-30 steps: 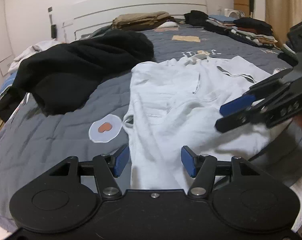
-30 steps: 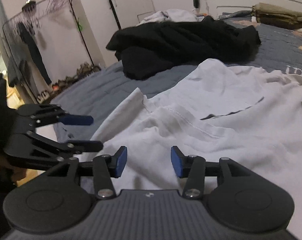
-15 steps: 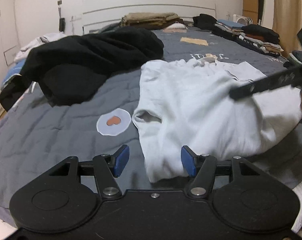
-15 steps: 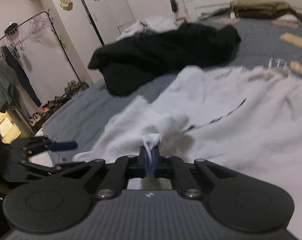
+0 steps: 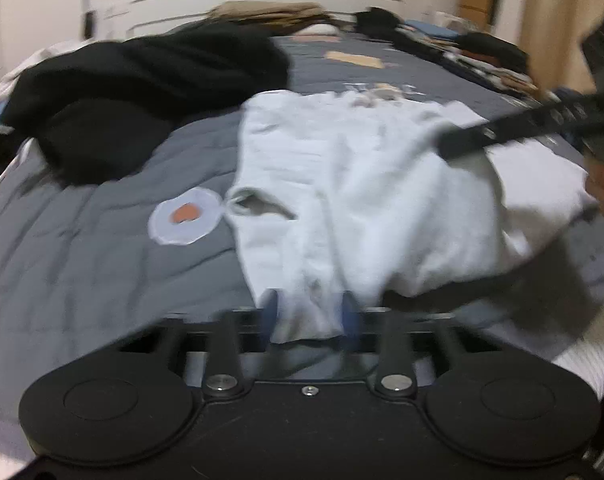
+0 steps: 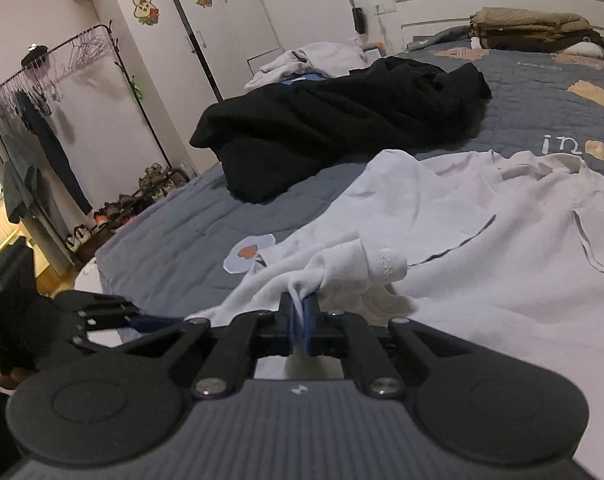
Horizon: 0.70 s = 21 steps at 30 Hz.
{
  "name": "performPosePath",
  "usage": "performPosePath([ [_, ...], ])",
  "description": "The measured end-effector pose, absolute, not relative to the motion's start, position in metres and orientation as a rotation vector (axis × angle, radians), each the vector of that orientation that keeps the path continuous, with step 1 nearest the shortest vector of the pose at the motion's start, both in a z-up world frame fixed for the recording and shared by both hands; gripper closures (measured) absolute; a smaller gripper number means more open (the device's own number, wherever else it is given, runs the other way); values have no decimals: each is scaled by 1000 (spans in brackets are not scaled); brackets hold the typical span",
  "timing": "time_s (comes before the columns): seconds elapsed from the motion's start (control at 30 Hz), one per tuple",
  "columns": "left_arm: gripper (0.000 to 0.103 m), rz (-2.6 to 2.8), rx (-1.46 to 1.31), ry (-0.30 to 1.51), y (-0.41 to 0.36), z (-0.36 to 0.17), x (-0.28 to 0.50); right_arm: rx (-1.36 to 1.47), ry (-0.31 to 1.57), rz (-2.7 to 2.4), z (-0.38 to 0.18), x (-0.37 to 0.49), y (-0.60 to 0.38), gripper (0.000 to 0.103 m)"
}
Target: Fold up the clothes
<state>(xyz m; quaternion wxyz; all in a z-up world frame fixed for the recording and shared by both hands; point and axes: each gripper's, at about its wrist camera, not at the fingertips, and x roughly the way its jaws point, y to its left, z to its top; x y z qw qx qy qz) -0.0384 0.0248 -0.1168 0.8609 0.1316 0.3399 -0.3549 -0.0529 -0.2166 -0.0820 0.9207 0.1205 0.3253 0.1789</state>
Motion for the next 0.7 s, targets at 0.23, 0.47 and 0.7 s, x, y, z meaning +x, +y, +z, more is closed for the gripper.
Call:
performPosePath([
  [0.23,97,-685,248,713,70,-105,-43,206,719,382,-88,-54,-213,99],
  [0.47,92,-649,247,822,71,-113,-38,160,795,412,-97,-53,-207,94],
  [0.7,61,-645,37,690,67,-85,-14,137,772,389,-82,-67,-233,89],
])
